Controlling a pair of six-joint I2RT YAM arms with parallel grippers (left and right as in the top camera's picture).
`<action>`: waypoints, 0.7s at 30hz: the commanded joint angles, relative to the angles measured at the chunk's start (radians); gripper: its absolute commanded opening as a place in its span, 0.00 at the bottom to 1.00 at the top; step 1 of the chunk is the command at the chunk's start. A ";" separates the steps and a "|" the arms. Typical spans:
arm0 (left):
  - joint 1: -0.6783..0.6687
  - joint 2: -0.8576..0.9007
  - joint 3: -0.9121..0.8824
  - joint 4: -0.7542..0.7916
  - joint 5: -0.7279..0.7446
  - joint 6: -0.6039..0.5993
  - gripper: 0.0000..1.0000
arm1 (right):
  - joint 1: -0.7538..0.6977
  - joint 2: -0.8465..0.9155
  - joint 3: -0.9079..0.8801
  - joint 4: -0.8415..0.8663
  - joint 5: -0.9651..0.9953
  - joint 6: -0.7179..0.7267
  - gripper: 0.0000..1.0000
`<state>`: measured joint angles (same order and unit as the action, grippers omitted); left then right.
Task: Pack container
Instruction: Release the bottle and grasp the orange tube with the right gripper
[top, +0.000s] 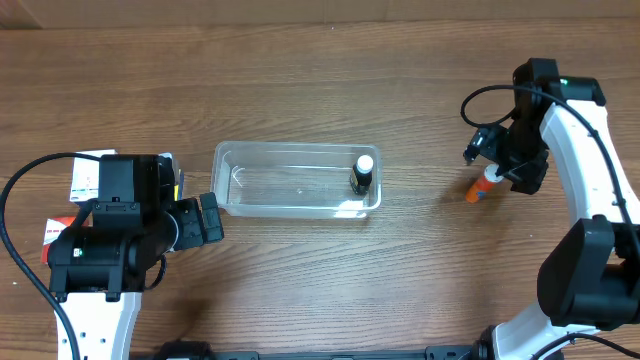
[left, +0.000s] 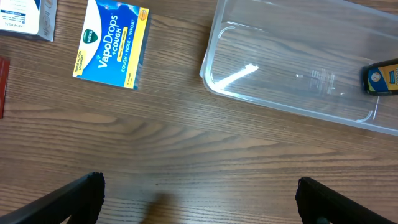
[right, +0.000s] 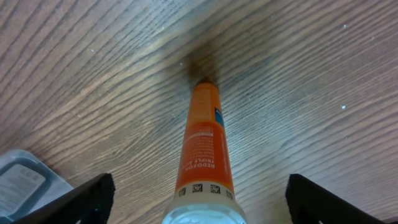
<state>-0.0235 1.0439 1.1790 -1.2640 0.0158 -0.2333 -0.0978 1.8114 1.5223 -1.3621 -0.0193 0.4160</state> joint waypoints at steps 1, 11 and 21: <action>0.011 0.002 0.022 0.004 0.010 -0.006 1.00 | -0.003 -0.013 -0.024 0.017 0.000 0.000 0.81; 0.011 0.002 0.022 0.004 0.010 -0.006 1.00 | -0.003 -0.013 -0.026 0.027 0.003 -0.001 0.53; 0.011 0.002 0.022 0.004 0.010 -0.006 1.00 | -0.003 -0.013 -0.026 0.026 0.003 -0.004 0.39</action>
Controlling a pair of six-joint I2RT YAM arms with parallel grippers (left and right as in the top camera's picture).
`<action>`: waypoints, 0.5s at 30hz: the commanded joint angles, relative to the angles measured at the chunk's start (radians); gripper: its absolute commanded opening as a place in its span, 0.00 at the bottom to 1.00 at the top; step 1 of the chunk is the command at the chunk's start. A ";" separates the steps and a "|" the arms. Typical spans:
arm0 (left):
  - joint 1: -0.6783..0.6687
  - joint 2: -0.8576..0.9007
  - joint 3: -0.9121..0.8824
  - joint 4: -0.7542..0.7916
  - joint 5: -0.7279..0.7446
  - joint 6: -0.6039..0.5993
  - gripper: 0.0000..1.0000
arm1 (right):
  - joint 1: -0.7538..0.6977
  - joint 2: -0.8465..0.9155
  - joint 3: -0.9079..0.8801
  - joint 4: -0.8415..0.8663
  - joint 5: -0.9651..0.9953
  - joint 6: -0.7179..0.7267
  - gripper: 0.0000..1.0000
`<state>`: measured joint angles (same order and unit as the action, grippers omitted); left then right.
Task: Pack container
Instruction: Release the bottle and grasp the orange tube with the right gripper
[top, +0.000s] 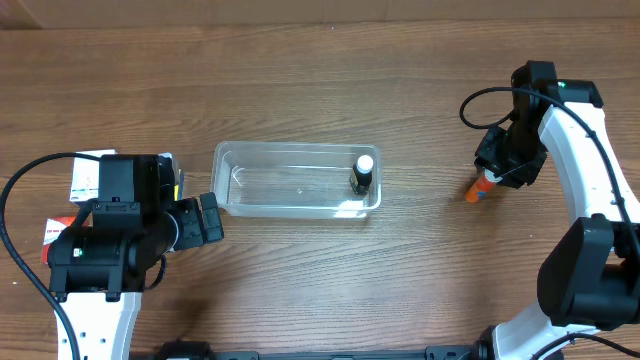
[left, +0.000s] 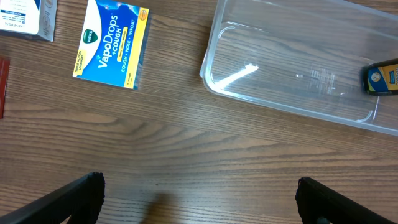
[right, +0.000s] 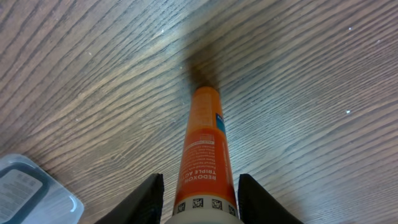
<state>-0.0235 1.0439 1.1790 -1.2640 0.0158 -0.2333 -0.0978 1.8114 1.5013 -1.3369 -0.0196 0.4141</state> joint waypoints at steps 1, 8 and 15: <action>0.011 0.002 0.022 0.004 0.010 -0.006 1.00 | -0.003 -0.013 -0.005 0.001 0.004 -0.002 0.38; 0.011 0.002 0.022 0.004 0.010 -0.007 1.00 | -0.003 -0.013 -0.004 0.000 0.003 -0.002 0.28; 0.011 0.002 0.022 0.004 0.010 -0.006 1.00 | -0.002 -0.026 0.014 -0.007 0.004 -0.033 0.09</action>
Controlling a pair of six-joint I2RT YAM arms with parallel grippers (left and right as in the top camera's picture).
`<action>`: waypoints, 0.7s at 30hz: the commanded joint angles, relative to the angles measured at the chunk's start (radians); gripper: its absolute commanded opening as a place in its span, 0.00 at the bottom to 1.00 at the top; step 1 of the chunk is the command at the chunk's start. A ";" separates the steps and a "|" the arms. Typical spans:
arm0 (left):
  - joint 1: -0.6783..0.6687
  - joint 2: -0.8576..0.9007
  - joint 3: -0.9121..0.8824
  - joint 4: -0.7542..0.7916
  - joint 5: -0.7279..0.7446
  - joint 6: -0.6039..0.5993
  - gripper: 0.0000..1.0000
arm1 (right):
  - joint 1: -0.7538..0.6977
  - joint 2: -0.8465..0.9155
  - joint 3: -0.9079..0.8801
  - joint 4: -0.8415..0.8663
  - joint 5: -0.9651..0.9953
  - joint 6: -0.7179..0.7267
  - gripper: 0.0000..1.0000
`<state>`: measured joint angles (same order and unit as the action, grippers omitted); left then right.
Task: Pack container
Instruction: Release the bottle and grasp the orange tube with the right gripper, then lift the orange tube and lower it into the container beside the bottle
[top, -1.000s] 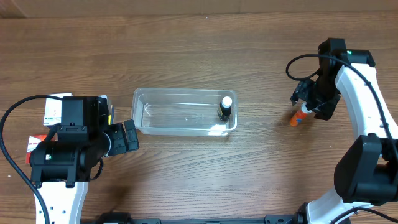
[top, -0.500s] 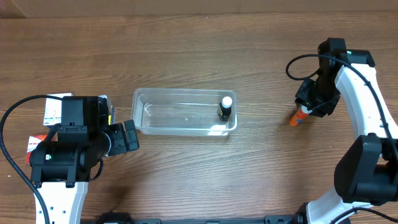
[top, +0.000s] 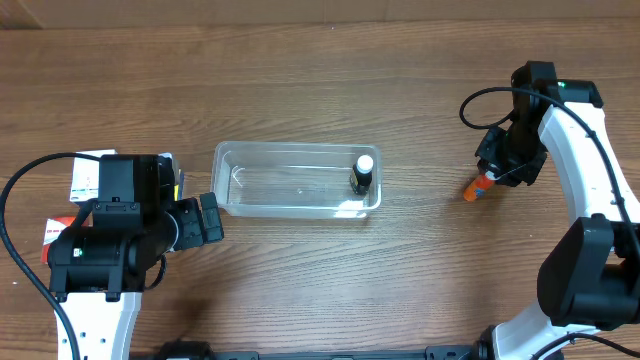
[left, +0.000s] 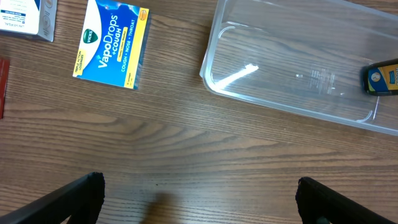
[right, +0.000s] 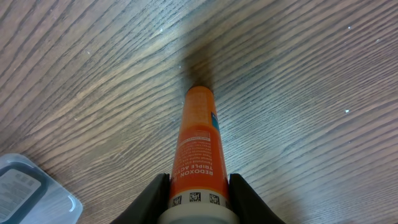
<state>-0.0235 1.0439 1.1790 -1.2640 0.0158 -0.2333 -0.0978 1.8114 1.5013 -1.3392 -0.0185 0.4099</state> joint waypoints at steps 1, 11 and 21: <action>0.011 0.002 0.022 0.004 0.010 -0.006 1.00 | -0.002 -0.031 0.021 -0.009 0.002 -0.039 0.09; 0.011 0.002 0.022 0.005 0.010 -0.006 1.00 | 0.137 -0.268 0.112 -0.130 0.002 -0.100 0.07; 0.011 0.002 0.022 0.005 0.010 -0.006 1.00 | 0.589 -0.410 0.110 -0.159 0.016 0.037 0.07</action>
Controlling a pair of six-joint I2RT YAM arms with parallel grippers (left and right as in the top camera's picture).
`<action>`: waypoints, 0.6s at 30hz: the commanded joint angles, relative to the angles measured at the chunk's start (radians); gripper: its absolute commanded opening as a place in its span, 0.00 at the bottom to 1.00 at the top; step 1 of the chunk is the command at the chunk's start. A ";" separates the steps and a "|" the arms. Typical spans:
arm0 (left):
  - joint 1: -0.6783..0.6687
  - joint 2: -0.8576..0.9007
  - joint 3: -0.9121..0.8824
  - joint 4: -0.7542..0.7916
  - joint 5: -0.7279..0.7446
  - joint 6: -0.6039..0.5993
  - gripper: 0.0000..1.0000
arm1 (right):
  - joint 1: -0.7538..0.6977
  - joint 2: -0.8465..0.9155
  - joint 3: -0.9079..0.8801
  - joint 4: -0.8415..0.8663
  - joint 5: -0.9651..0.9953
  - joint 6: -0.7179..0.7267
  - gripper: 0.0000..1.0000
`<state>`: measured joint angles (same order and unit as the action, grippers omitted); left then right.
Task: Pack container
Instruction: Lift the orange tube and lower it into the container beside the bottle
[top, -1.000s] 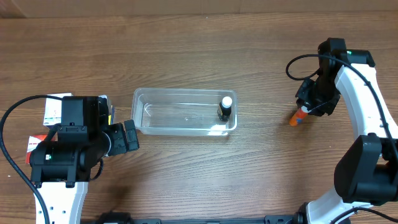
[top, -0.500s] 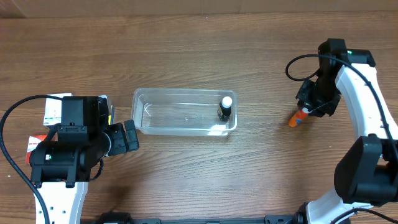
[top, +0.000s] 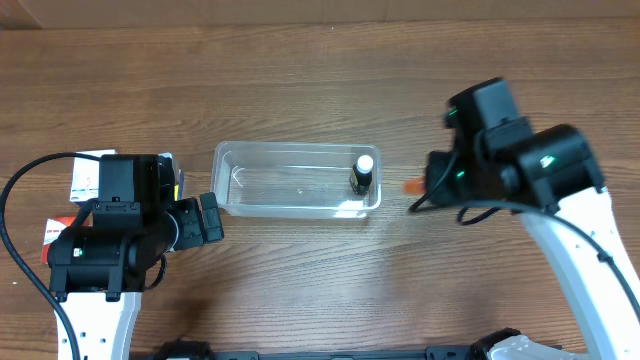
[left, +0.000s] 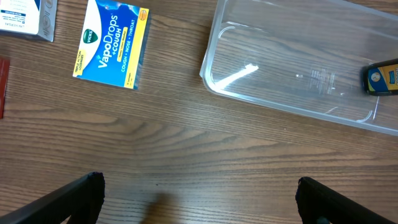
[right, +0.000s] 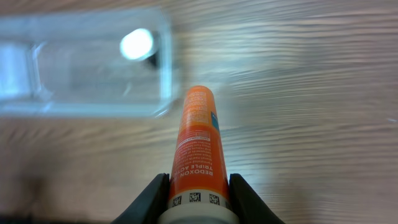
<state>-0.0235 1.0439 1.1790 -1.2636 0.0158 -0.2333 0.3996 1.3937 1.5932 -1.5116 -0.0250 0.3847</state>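
The clear plastic container (top: 232, 200) lies at mid-table with a small dark bottle with a white cap (top: 362, 173) standing at its right end. My right gripper (right: 198, 194) is shut on an orange Redoxon tube (right: 199, 143), whose tip (top: 412, 185) shows just right of the container, above the table. The container's right end (right: 163, 74) and the bottle cap (right: 137, 43) lie ahead of the tube. My left gripper (left: 199, 199) is open over bare wood near the container's left end (left: 211, 56).
A blue and yellow VapoDrops box (left: 112, 43) lies left of the container, with a white box (left: 25, 15) and a red item (left: 2, 84) beyond it. These sit partly under my left arm (top: 110, 235) in the overhead view.
My right gripper, shut on the orange tube, has moved from the far right of the table to just right of the container, the tube lifted off the wood. The left arm is unchanged.
First my right gripper stood open around the orange tube lying at the table's right. Then its fingers had come in beside the tube, then shut on it. Now the tube is held up near the container's right end. The left gripper has stayed open throughout.
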 joint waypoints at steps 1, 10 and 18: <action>0.011 0.002 0.022 0.004 0.010 -0.007 1.00 | 0.125 0.014 0.018 0.022 0.034 0.064 0.07; 0.011 0.002 0.022 0.004 0.010 -0.006 1.00 | 0.203 0.106 0.017 0.087 0.069 0.087 0.07; 0.011 0.002 0.022 0.004 0.010 -0.006 1.00 | 0.203 0.217 0.016 0.147 0.069 0.087 0.07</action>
<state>-0.0235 1.0439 1.1790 -1.2636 0.0158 -0.2333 0.5983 1.5810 1.5932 -1.3834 0.0319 0.4652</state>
